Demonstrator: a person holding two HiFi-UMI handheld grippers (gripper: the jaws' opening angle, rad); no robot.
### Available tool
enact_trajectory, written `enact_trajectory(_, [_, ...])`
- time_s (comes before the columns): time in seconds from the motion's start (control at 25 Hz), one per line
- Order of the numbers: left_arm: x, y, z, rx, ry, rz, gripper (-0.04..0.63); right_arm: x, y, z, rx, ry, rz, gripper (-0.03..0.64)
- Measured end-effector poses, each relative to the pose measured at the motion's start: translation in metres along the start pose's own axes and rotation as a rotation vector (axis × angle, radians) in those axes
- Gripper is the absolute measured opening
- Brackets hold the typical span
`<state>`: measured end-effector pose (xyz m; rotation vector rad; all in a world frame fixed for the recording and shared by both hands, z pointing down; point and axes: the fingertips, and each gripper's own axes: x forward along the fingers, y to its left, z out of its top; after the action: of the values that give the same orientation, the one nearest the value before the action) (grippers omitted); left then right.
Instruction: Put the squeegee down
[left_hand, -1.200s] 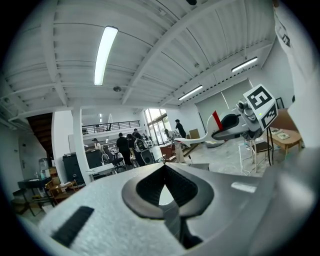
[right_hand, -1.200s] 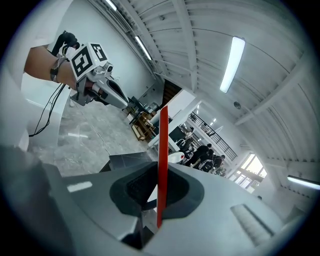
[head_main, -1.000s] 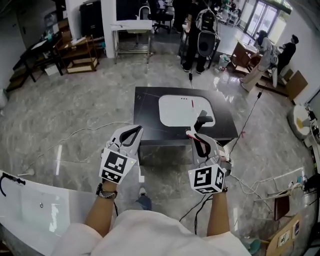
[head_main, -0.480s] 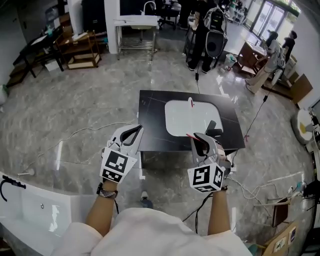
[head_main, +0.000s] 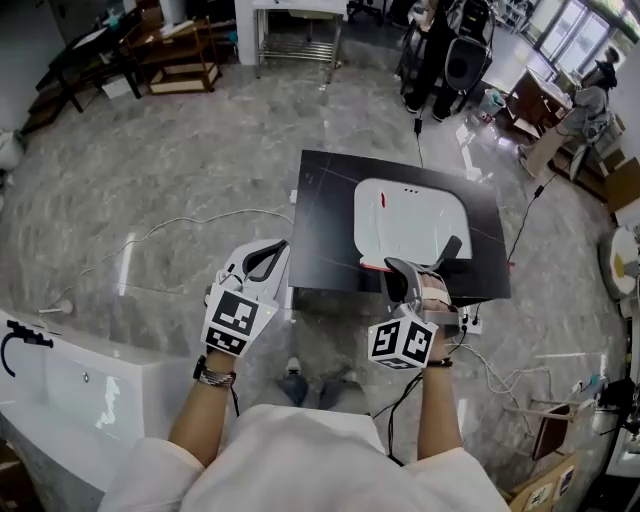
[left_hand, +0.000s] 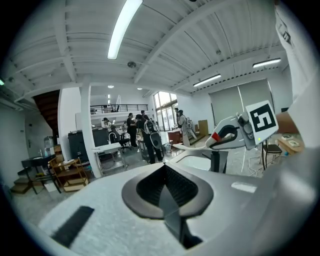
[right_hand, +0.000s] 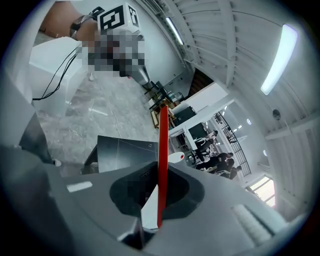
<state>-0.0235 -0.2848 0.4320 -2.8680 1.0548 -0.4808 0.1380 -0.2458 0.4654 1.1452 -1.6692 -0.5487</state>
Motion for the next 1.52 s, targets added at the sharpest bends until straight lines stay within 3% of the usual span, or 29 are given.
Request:
enact_trajectory(0.12, [0.005, 0.007, -0.022, -0.031, 0.041, 0.027, 0.005, 0.031, 0.027, -0.004, -0.023, -0.012, 0.076, 0.023])
enact_trajectory(0.32, [0.015, 0.017, -0.054, -0.063, 0.131, 0.1, 0.005, 0.078, 0.064, -0.01, -0.175, -0.034, 0.178, 0.023])
enact_trajectory(0.48, [0.025, 0.019, -0.077, -0.109, 0.187, 0.153, 0.005, 0.107, 0.091, -0.017, -0.234, -0.069, 0.258, 0.023])
enact_trajectory(0.68, [0.03, 0.023, -0.1, -0.149, 0.228, 0.207, 0.005, 0.144, 0.122, -0.026, -0.31, -0.088, 0.319, 0.023])
enact_trajectory(1.12, [0.024, 0.019, -0.155, -0.225, 0.342, 0.276, 0.005, 0.189, 0.165, -0.036, -0.374, -0.112, 0.389, 0.023])
enact_trajectory(1.52, [0.024, 0.006, -0.181, -0.265, 0.386, 0.29, 0.005, 0.194, 0.187, -0.042, -0.352, -0.135, 0.481, 0.065])
